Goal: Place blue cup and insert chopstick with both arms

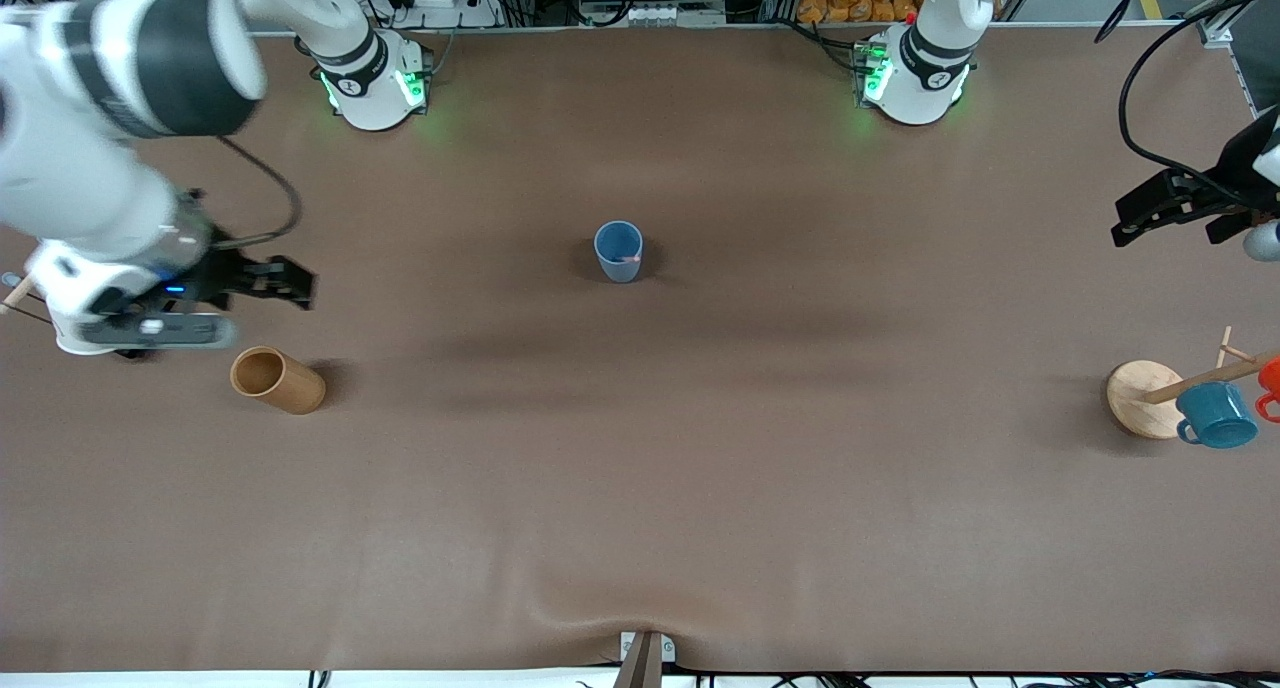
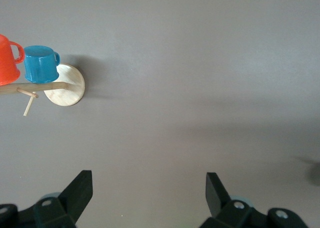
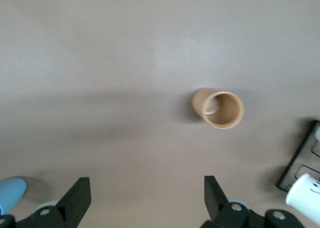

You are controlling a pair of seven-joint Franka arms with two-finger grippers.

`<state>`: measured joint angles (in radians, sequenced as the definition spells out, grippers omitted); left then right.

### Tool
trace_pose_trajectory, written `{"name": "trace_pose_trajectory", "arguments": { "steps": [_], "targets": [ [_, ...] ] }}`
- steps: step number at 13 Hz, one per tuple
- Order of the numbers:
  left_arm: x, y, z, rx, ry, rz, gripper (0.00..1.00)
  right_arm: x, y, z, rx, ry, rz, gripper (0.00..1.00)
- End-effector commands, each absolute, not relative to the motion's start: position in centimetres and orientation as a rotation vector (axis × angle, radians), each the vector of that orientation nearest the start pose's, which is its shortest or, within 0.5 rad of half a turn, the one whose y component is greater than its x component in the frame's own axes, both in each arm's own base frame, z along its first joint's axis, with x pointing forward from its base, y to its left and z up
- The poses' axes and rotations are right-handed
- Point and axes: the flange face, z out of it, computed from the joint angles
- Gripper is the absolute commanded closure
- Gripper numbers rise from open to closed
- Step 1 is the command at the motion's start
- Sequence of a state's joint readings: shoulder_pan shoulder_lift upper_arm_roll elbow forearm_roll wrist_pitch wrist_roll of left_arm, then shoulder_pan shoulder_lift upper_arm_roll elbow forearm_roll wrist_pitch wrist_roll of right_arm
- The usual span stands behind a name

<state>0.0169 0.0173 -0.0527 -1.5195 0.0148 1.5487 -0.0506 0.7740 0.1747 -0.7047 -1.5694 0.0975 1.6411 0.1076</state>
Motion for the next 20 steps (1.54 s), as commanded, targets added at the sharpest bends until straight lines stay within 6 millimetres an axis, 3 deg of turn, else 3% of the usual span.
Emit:
{"name": "trace_pose_trajectory", "arguments": {
  "steps": [1, 3, 9, 12, 20],
  "targets": [
    [55.2, -2.3, 65.0, -3.141, 0.007, -0.034, 0.0, 56.8, 4.2, 58.1, -3.104, 0.151, 0.15, 0.0],
    [55.2, -2.1, 65.0, -3.136, 0.002, -0.034, 0.0, 56.1, 1.3, 59.8, -3.072, 0.2, 0.151, 0.0],
    [55.3, -2.5, 65.0, -3.14, 0.012, -0.034, 0.0, 53.2, 0.2, 64.4, -3.094, 0.167, 0.118, 0.0],
    [55.3, -2.5, 64.9, -3.143, 0.012, -0.031, 0.0, 53.0, -0.6, 64.7, -3.114, 0.058, 0.115, 0.0],
    [54.4, -3.8, 64.9, -3.147, 0.044, 0.039, 0.0, 52.6, -1.1, 65.4, -3.166, 0.061, 0.092, 0.0]
  ]
}}
